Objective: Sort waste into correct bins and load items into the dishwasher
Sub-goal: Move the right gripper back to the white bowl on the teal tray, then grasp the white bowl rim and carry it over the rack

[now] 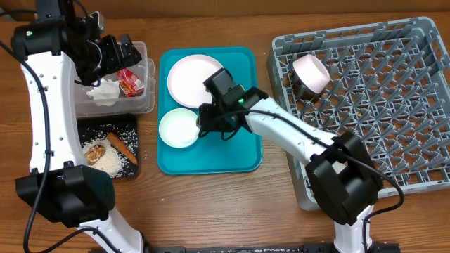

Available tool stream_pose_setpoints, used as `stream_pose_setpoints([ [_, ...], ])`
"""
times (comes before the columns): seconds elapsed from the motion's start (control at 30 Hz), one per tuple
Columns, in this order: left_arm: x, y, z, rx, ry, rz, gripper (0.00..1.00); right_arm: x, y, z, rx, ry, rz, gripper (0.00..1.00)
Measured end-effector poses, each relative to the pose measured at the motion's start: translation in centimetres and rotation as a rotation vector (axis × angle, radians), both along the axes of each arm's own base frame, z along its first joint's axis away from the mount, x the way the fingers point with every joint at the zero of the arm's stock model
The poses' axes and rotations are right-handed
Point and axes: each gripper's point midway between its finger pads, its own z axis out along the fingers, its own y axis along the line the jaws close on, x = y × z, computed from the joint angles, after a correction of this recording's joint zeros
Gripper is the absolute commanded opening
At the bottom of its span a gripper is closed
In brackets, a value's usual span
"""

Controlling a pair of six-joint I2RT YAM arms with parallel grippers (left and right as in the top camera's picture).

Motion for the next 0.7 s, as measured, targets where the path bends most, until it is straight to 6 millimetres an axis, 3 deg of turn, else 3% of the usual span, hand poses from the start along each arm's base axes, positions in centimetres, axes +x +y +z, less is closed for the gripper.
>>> stream_pose_setpoints([
  [0.3, 0.0, 0.0, 0.0, 0.0, 0.0, 0.0, 1.0, 0.4, 0.0, -3.1, -0.048, 0.028, -0.065, 0.35],
  [0.53, 0.0, 0.0, 0.0, 0.0, 0.0, 0.0, 1.0, 0.3, -0.5, -3.6, -0.07, 0.035, -0.082, 0.04],
  [0.7, 0.0, 0.0, 0.0, 0.0, 0.0, 0.0, 1.0, 0.1, -1.7, -4.0, -0.107, 0.069, -0.101, 0.04],
])
